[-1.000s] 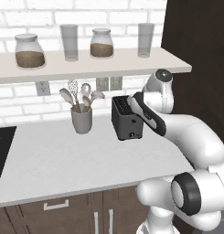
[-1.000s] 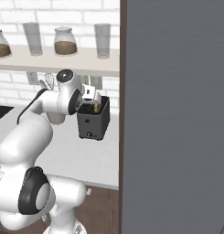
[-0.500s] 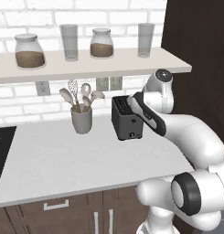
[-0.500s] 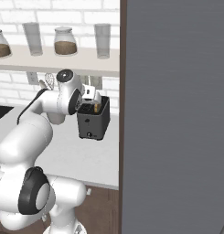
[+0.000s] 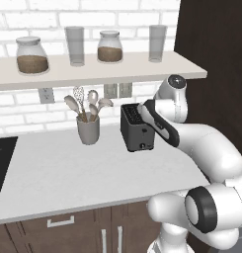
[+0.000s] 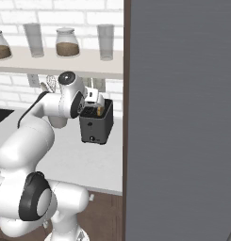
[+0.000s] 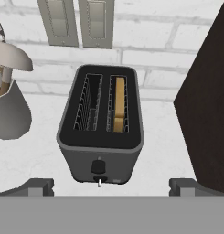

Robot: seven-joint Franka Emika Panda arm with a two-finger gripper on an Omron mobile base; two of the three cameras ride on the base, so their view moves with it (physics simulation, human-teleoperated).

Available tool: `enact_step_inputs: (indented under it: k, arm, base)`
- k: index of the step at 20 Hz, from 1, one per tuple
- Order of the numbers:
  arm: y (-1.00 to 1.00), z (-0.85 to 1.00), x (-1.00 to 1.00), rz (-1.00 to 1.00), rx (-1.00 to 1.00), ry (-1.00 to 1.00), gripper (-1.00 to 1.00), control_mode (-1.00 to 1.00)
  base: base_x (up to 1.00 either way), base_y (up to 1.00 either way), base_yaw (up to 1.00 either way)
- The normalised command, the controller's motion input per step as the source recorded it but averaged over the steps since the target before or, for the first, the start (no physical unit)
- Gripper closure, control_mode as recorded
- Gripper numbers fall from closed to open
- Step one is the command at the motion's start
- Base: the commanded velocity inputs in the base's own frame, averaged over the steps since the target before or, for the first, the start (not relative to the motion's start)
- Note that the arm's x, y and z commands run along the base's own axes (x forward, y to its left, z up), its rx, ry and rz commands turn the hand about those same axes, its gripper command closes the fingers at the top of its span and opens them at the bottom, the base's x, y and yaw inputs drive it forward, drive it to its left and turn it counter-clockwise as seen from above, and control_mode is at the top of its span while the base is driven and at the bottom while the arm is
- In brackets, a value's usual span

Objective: Start the toaster. Once the lever pops up, take the bread to the plate on the dining counter.

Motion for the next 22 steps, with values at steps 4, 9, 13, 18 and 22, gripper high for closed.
enact_step_inputs:
  k: [4, 9, 13, 18, 22]
  arm:
    - [0.00, 0.00, 0.00, 0.00, 0.00, 0.00, -1.00, -1.00]
    - [0.00, 0.00, 0.00, 0.00, 0.00, 0.00, -1.00, -1.00]
    - [0.00, -0.18, 0.04, 0.00, 0.00, 0.00, -1.00, -1.00]
    - [0.00, -0.54, 0.01, 0.00, 0.02, 0.00, -1.00, -1.00]
    - [0.00, -0.42, 0.00, 0.00, 0.03, 0.00, -1.00, -1.00]
  base:
    - [0.00, 0.00, 0.00]
    - [0.00, 0.00, 0.00]
    - [0.00, 0.00, 0.00]
    - [0.00, 0.00, 0.00]
    - [0.00, 0.00, 0.00]
